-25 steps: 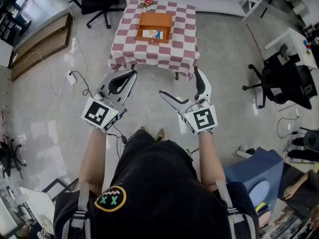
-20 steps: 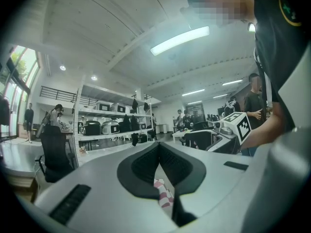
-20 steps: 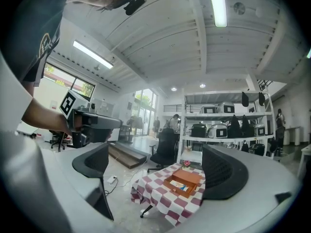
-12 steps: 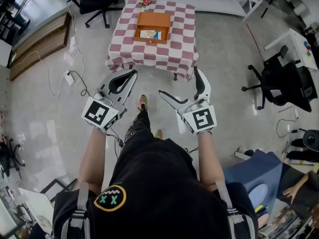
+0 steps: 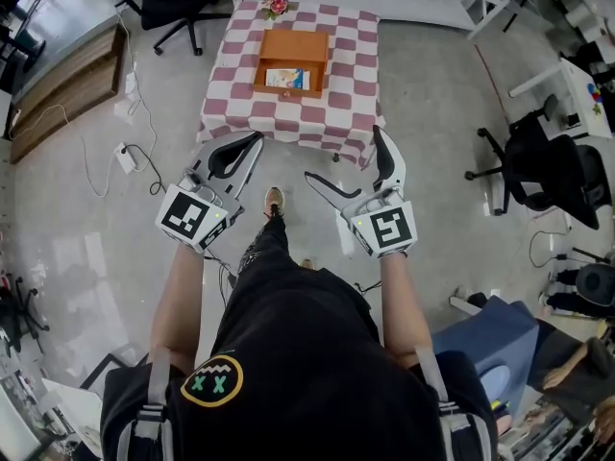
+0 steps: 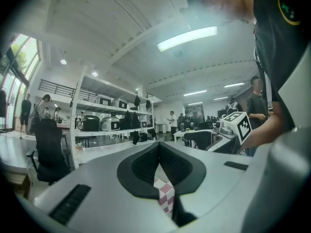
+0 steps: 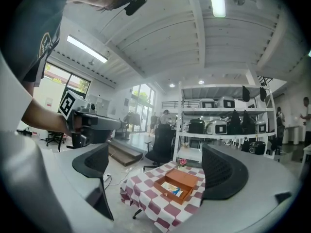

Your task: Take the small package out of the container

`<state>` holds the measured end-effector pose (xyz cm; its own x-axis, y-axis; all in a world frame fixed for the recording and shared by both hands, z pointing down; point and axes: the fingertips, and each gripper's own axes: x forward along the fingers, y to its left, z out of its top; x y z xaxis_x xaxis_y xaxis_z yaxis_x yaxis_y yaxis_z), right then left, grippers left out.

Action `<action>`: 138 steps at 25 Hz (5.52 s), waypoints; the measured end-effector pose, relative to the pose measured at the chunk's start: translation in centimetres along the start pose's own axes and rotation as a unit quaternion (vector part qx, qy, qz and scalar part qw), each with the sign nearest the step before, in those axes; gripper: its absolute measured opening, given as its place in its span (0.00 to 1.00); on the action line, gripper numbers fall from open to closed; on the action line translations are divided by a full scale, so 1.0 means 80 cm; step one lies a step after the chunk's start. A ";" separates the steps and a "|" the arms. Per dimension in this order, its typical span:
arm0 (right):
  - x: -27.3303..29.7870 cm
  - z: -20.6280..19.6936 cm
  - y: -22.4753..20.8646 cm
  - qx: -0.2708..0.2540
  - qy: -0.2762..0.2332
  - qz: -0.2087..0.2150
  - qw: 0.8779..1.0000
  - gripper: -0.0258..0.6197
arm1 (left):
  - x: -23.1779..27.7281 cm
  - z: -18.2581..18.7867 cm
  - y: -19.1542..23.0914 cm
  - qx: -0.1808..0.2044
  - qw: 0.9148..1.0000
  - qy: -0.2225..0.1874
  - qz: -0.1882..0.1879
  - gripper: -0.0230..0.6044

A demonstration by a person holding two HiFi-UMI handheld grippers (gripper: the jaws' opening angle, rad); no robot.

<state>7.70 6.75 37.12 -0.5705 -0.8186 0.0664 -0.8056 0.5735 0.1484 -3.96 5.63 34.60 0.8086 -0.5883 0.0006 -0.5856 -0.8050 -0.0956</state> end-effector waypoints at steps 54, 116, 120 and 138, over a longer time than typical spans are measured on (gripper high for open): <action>0.411 -0.248 -0.228 0.152 0.190 0.023 0.970 0.96 | 0.230 -0.091 0.310 -0.065 0.997 0.045 0.013 0.06; 0.467 -0.473 -0.169 0.481 0.423 0.139 0.755 0.08 | 0.197 -0.126 0.341 -0.087 0.992 0.078 0.035 0.06; 0.464 -0.446 -0.180 0.463 0.398 0.140 0.779 0.07 | 0.201 -0.120 0.338 -0.085 0.993 0.073 0.031 0.06; 0.393 -0.243 -0.233 0.311 0.258 0.131 0.905 0.08 | 0.224 -0.071 0.313 -0.051 0.998 0.034 0.004 0.06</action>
<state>7.90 -30.25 55.63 -0.7332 -0.4654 0.4957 -0.6796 0.5249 -0.5125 -4.40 -25.50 37.87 0.7998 -0.5964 0.0680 -0.5981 -0.8014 0.0059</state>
